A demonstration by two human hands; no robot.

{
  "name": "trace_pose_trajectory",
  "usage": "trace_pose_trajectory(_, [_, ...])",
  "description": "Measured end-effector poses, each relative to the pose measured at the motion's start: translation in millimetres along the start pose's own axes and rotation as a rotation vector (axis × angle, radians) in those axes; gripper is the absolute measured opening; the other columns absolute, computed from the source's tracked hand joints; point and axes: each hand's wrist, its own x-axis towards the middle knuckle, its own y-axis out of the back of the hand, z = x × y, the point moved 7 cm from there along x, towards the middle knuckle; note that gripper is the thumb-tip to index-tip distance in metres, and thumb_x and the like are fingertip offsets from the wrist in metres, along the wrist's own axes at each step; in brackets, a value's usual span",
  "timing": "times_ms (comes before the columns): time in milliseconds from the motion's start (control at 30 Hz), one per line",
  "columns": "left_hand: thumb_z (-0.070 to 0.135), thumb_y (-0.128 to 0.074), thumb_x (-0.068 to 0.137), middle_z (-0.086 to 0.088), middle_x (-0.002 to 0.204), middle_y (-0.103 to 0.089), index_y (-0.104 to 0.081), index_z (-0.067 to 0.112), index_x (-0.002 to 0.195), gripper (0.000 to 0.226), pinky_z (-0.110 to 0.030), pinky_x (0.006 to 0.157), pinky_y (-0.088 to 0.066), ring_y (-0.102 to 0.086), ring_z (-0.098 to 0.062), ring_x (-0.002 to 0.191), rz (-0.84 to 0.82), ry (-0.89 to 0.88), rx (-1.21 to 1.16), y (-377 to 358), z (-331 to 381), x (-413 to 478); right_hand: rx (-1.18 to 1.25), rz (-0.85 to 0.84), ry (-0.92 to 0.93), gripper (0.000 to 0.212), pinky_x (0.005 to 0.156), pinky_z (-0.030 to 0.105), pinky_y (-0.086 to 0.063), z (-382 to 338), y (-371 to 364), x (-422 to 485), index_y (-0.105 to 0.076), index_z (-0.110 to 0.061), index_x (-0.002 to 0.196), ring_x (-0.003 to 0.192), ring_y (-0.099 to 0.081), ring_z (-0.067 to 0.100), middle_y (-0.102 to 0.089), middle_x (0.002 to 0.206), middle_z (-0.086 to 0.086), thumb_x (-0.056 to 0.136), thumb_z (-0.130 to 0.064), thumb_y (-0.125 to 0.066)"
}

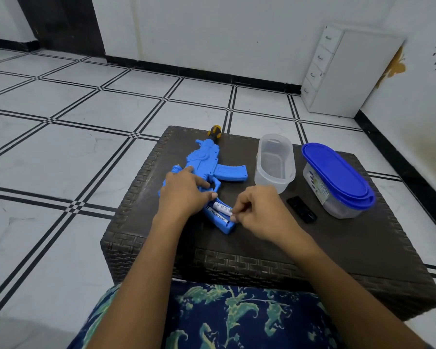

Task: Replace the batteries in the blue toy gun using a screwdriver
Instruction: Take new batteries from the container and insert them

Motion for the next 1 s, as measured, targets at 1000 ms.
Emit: trace_pose_trajectory(1000, [0.041,-0.078,0.075,-0.001,0.156,-0.035,-0.073,0.028,0.111,0.039,-0.045,0.112,-0.034,-0.028,-0.028,0.142,0.011,0.029,-0.034,-3,-3,7,0.413,-0.121,-0.366,0.013,0.062,0.025,-0.058,31,-20,12,-0.074,-0.013,0.075,0.075,-0.068,0.014,-0.072,0.077,0.000,0.075,-0.022,-0.084])
